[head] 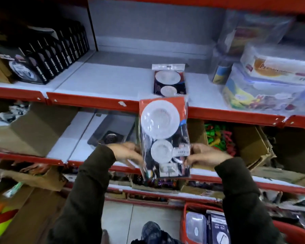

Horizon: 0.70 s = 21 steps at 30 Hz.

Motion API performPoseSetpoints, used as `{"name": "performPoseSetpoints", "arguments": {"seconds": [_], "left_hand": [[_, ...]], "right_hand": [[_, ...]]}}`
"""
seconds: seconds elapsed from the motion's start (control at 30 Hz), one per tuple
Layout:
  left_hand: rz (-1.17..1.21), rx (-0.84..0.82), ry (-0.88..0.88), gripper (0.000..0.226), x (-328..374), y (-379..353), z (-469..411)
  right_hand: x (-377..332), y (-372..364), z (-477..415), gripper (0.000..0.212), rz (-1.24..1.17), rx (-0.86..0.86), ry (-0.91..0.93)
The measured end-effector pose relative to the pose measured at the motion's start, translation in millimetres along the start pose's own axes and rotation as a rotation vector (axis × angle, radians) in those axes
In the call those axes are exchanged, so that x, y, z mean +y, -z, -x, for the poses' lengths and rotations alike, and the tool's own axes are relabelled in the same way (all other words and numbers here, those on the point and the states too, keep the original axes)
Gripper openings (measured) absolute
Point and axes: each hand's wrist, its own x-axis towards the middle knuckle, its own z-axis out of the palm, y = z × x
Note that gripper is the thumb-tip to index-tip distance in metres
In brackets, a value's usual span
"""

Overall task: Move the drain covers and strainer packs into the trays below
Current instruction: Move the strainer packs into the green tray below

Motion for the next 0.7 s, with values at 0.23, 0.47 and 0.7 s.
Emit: {"name": "performPoseSetpoints", "arguments": {"seconds": [0.23, 0.47, 0.7], "left_hand": [[0.067, 0.097, 0.298, 0.009, -41.9, -18.5, -56.2], [0.119, 0.597, 0.188, 0.038, -35.7, -18.5, -132.7], [-0.259, 1.064, -0.381, 0.033, 5.1, -37.7, -76.9]], "right_hand": [[44.7, -27.3, -31.9, 0.018, -0.174, 0.143, -0.273], [47.9, -18.4, -102.9, 0.037, 0.000, 0.557, -0.275], [-9.8, -22.9, -45.6, 0.021, 0.405, 1.124, 0.341]]}}
